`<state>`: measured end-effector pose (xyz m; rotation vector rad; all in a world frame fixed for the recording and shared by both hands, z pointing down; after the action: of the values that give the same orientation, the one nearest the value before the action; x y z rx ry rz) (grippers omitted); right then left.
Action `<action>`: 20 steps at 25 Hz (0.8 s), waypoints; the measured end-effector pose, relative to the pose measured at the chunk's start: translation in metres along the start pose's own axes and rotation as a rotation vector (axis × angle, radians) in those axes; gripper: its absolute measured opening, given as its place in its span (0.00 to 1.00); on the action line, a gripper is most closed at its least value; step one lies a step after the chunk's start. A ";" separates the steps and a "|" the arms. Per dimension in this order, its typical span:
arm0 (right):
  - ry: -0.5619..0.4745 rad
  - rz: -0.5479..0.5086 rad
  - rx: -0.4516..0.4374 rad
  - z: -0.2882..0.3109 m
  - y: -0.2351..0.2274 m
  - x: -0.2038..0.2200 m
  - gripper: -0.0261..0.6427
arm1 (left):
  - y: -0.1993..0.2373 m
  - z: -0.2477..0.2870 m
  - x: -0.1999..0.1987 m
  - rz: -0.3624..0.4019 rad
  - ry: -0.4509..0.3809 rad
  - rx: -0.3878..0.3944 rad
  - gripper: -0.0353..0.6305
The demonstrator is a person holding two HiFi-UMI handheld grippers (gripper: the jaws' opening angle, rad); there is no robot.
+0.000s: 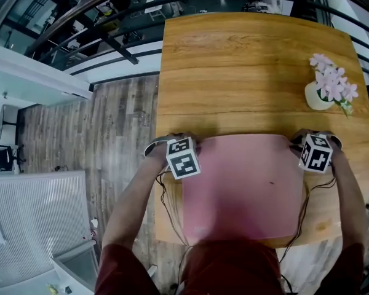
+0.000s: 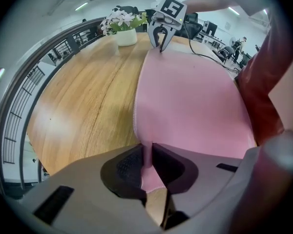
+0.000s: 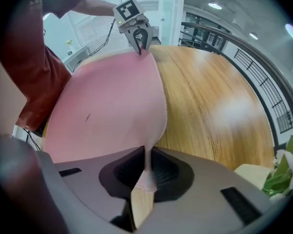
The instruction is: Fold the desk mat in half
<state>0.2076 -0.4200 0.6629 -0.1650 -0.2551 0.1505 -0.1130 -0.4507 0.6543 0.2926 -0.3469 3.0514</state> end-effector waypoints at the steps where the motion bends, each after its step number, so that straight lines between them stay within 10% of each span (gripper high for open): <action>1: 0.007 -0.005 0.008 -0.001 0.002 0.000 0.11 | -0.002 -0.002 -0.001 0.006 0.003 -0.011 0.16; 20: 0.100 -0.032 0.186 -0.011 0.077 -0.014 0.11 | -0.071 -0.041 0.005 0.045 0.019 -0.123 0.14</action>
<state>0.1877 -0.3485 0.6350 0.0159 -0.1430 0.1327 -0.1194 -0.3725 0.6312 0.2530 -0.5454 3.0577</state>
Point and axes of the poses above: the fingertips, and each gripper's own axes: z forward along the fingers, y to its left, x out of its underside, the point moved 5 cm from there along -z, backward along the fingers, and after that the axes turned 11 degrees about -x, right-handed, at the moved point
